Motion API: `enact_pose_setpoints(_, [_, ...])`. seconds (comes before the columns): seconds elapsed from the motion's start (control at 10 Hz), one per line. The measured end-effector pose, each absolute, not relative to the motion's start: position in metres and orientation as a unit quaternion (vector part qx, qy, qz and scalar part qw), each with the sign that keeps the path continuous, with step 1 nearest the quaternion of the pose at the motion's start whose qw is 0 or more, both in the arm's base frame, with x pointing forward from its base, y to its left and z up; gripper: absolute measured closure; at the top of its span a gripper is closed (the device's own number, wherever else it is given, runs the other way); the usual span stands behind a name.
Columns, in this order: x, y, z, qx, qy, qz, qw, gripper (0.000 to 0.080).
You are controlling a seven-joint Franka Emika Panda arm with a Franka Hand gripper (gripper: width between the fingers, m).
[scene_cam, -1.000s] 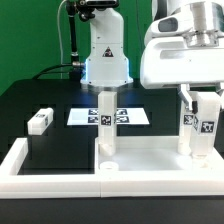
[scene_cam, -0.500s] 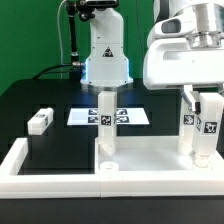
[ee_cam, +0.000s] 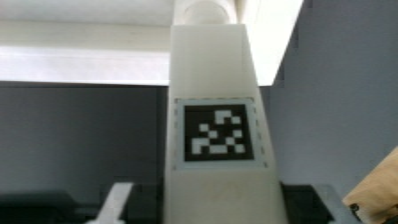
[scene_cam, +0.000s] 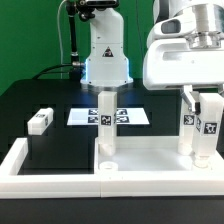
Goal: Assemble desk
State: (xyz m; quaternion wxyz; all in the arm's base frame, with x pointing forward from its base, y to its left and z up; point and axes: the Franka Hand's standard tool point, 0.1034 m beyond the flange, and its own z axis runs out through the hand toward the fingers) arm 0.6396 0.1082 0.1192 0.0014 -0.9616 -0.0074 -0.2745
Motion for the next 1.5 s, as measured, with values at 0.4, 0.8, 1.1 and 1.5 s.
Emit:
enact_pose_setpoints(0.4, [0.6389,0.1066,0.1179,-0.962,-0.007,-0.273,0.000,0.0509])
enact_pose_setpoints(0.8, [0.6385,0.1069,0.1168,-0.962,-0.008,-0.273,0.000,0.0509])
enact_pose_setpoints(1.1, [0.6385,0.1101,0.1116,-0.960,-0.012,-0.281,-0.003,0.0509])
enact_pose_setpoints(1.5, [0.6387,0.1090,0.1117,-0.960,-0.012,-0.280,-0.003,0.0509])
